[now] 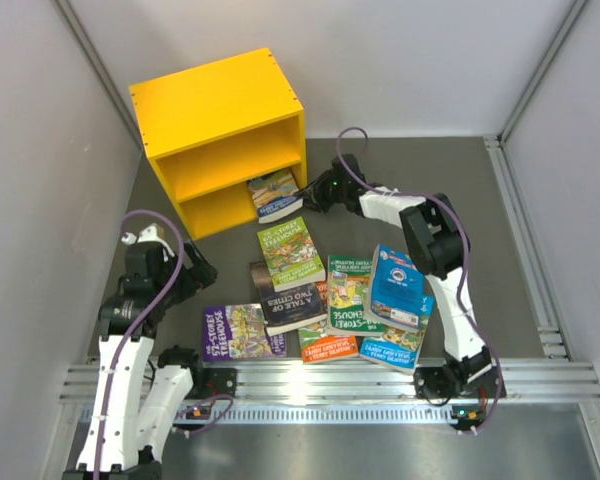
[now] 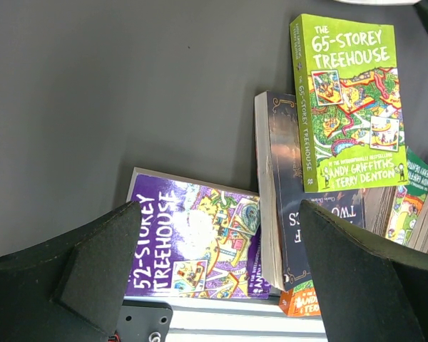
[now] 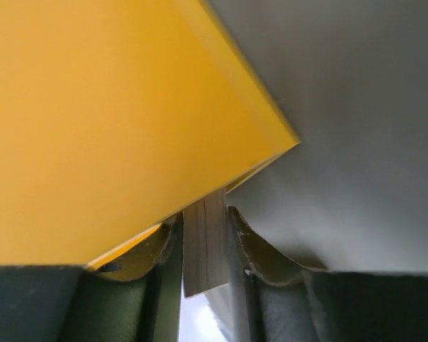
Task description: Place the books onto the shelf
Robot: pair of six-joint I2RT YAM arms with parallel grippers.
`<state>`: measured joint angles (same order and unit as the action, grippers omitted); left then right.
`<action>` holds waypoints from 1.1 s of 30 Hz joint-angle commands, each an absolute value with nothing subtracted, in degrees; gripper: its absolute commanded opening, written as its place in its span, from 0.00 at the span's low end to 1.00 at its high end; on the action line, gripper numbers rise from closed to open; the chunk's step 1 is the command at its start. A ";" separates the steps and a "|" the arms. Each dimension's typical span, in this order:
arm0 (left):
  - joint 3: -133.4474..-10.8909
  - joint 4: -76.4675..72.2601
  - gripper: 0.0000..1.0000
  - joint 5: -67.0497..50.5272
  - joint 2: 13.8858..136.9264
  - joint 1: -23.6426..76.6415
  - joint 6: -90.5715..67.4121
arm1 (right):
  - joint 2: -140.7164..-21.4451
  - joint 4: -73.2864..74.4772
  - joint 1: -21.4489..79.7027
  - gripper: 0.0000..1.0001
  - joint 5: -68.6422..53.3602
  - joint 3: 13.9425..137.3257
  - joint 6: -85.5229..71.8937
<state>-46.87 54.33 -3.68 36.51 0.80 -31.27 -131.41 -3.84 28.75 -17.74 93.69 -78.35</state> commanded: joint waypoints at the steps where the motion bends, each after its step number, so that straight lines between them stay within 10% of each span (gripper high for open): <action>1: -46.67 53.70 0.96 -4.31 36.47 0.88 -30.23 | -133.59 -3.25 26.19 0.37 -15.46 98.78 -83.41; 2: -46.67 53.70 0.96 -4.22 36.56 0.97 -30.23 | -133.85 -2.73 25.76 0.60 -15.99 99.22 -83.23; 6: -46.67 53.70 0.96 -4.22 36.39 0.97 -30.23 | -130.00 -2.20 24.35 1.00 -17.22 94.94 -80.87; 15: -46.67 53.61 0.96 -3.96 35.77 0.88 -30.32 | -117.08 -0.18 23.99 0.99 -20.04 81.93 -71.20; 19: -46.67 53.61 0.96 -3.87 35.60 0.88 -30.41 | -116.37 -0.79 26.01 0.57 -20.57 79.63 -71.54; 20: -46.67 53.61 0.96 -3.87 35.60 0.88 -30.50 | -116.98 -2.01 26.80 0.32 -21.00 79.54 -72.50; 23: -46.67 53.61 0.96 -3.78 35.60 0.79 -30.50 | -118.73 -2.81 28.73 0.09 -21.18 80.94 -73.12; 33: -46.76 53.61 0.96 -3.69 34.98 0.88 -30.32 | -127.25 -0.18 32.60 0.00 -20.66 90.61 -74.88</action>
